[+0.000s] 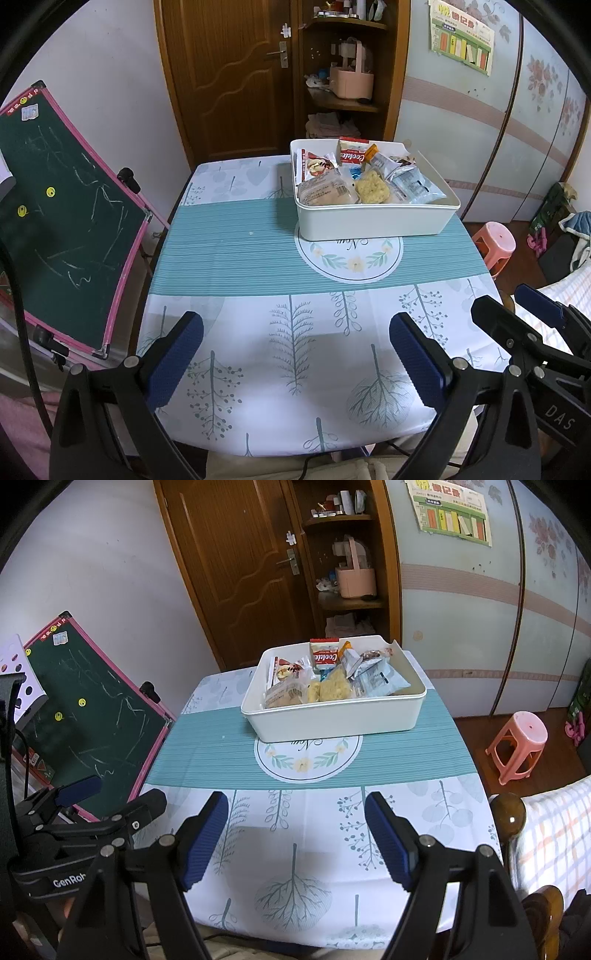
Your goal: Organize snacks
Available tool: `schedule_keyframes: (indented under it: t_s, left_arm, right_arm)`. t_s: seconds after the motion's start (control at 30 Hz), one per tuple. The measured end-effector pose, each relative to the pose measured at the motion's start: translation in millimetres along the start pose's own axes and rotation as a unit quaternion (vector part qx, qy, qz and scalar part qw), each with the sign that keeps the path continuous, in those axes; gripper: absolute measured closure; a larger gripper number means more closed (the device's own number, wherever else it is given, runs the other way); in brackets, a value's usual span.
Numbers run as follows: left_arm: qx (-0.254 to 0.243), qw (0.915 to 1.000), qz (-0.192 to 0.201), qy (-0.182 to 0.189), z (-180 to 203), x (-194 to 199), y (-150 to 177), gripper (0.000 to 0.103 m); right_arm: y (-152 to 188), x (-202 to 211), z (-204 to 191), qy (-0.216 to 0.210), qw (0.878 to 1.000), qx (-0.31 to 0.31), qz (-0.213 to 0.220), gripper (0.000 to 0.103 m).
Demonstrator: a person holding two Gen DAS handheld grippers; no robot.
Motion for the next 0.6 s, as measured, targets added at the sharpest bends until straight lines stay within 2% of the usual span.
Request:
schedule_keyframes:
  t_s: [0.6]
  left_arm:
    - [0.0,1.0,-0.002,0.0,-1.2,-0.2,-0.5,0.003]
  right_arm:
    - [0.4,-0.7,-0.7,0.0,1.0,-0.001,-0.001,0.026]
Point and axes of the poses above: each gripper's, at about its wrist camera, not at the fingertips, and x roughly against the way its jaws point, z to its right, y to its underside, the point moved 3 cm from there along -x, roughly the way its jaws point, and after that the axes turned 8 degrees about x, right-handed, at the moved point
